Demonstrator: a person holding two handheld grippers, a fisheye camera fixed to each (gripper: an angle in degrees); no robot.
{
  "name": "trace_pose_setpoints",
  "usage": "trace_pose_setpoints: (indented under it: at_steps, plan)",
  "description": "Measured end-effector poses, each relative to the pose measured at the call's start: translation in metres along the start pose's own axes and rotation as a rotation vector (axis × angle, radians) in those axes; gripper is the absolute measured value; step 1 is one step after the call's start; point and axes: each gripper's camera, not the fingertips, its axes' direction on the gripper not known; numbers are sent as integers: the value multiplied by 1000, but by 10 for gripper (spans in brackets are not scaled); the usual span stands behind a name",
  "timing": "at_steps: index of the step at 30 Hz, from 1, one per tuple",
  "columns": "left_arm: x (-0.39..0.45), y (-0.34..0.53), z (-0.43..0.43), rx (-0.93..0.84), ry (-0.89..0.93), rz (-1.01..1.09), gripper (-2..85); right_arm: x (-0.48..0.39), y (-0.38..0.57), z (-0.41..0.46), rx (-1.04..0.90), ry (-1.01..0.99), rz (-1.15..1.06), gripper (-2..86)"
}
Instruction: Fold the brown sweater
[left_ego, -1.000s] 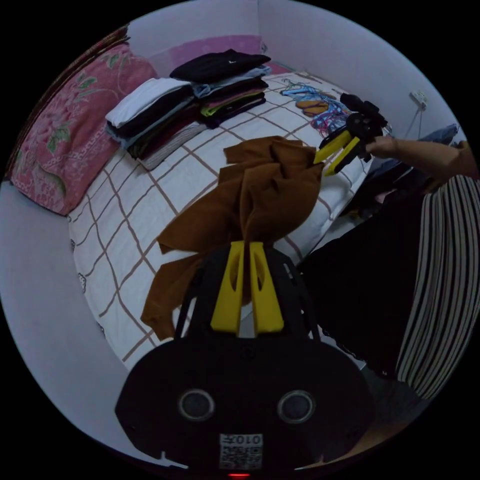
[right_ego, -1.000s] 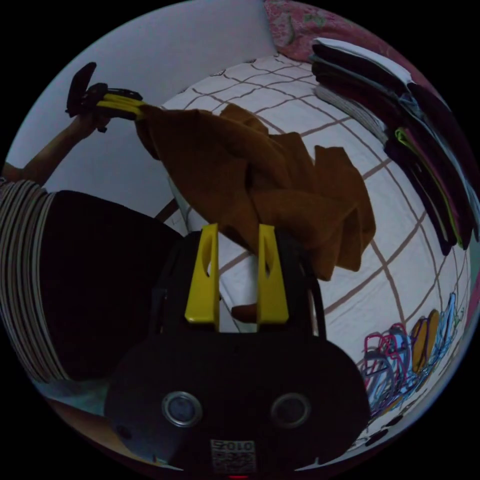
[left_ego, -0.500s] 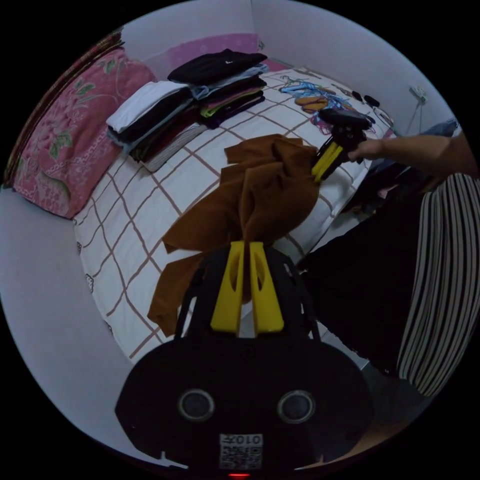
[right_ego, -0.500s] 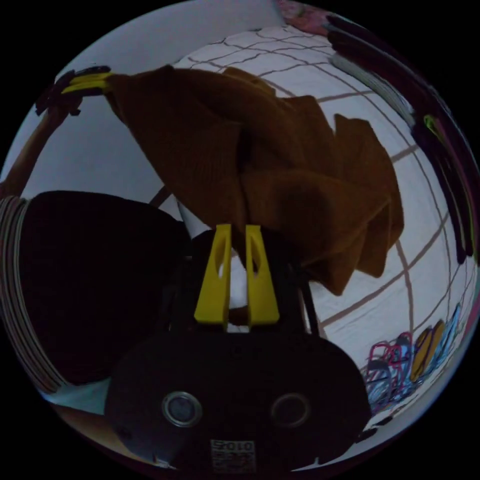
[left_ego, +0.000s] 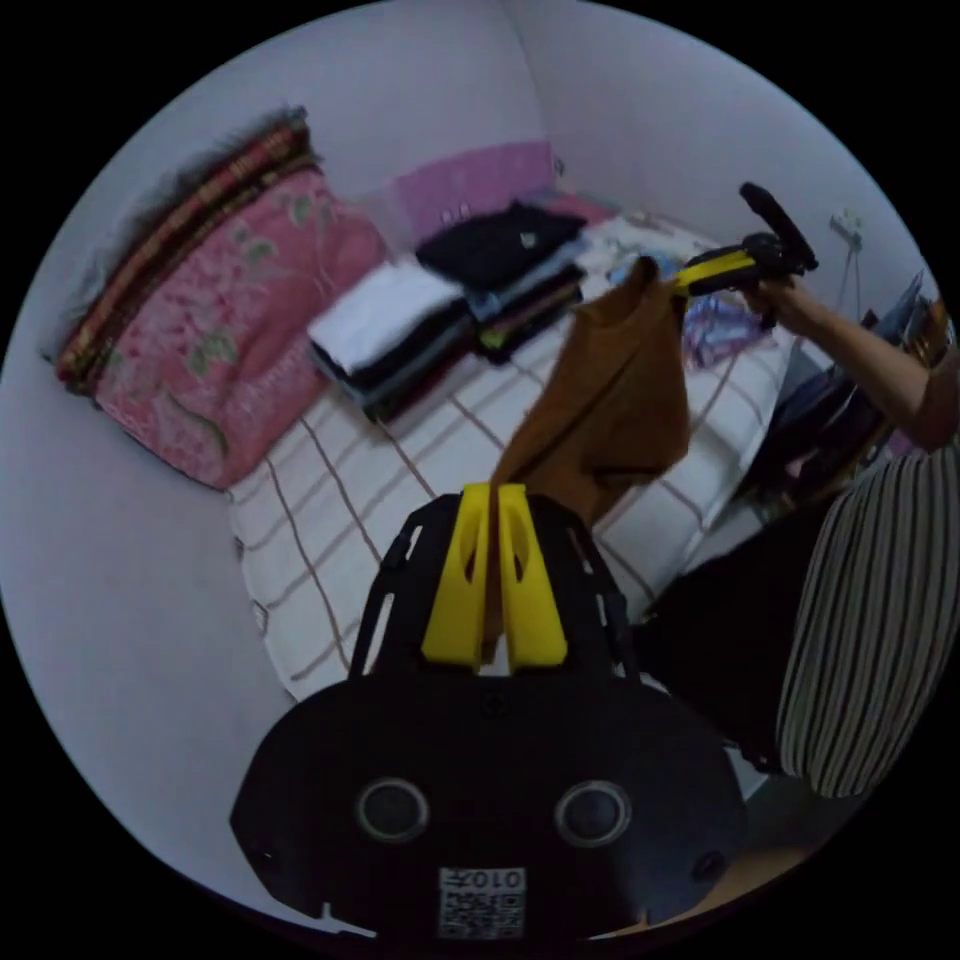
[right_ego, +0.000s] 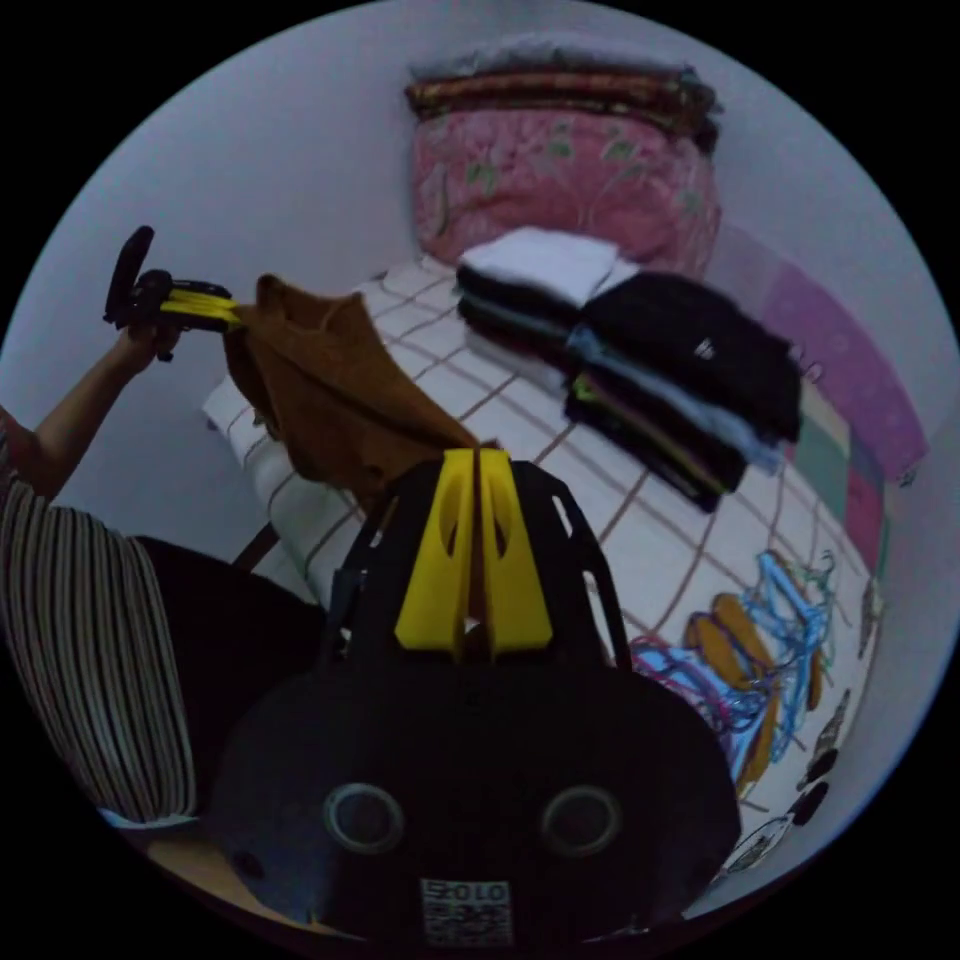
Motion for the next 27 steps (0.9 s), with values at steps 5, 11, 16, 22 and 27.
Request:
trace_pose_setpoints:
  at_steps: [5,11,16,22,27]
  plan:
    - [-13,-30,-91,190,-116,75,-2,-19,-32,-99,160,203,-40,27]
    - [-22,-35,-202,416,-191,149,-2,-57,-49,-203,381,369,-27,25]
    - [-31,-18,-265,578,-112,206,-2,-87,-43,-262,580,370,28,26]
    - [-44,-16,-270,661,135,313,-2,-97,-53,-289,601,432,116,26]
    - [-70,-11,-246,754,377,375,-2,-122,-114,-302,557,606,104,25]
